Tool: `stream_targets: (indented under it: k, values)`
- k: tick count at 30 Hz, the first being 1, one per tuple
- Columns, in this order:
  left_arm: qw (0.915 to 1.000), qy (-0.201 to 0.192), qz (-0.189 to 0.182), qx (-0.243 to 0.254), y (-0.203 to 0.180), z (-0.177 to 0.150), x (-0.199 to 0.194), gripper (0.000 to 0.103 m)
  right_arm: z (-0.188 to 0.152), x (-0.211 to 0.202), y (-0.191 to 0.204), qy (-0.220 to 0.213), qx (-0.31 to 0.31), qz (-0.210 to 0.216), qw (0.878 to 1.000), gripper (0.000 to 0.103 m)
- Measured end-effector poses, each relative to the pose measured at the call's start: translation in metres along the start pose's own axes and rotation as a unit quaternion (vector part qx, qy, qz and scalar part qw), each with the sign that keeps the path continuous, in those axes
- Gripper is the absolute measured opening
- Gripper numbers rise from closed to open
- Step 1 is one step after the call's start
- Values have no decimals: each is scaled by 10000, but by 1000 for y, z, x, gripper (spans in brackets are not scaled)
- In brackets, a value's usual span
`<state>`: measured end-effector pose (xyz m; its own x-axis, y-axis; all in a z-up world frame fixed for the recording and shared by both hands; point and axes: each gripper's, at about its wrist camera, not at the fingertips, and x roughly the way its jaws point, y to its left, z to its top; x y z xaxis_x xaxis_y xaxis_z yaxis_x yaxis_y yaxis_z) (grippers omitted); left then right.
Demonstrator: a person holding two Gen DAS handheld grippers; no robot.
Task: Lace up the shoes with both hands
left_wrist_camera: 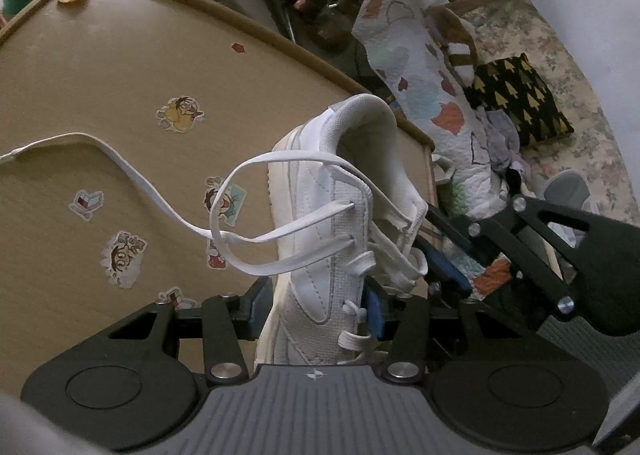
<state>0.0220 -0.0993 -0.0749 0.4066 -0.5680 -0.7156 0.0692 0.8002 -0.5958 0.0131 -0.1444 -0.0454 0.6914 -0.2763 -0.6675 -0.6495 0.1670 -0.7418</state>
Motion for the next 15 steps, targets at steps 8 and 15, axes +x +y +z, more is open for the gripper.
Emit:
stream_targets:
  k: [8, 15]
  values:
    - [10000, 45, -6, 9, 0, -4, 4, 51, 7, 6, 0, 102, -210, 165, 9996, 4]
    - [9999, 19, 107, 61, -2, -5, 5, 54, 0, 9, -7, 52, 94, 232, 9997, 2]
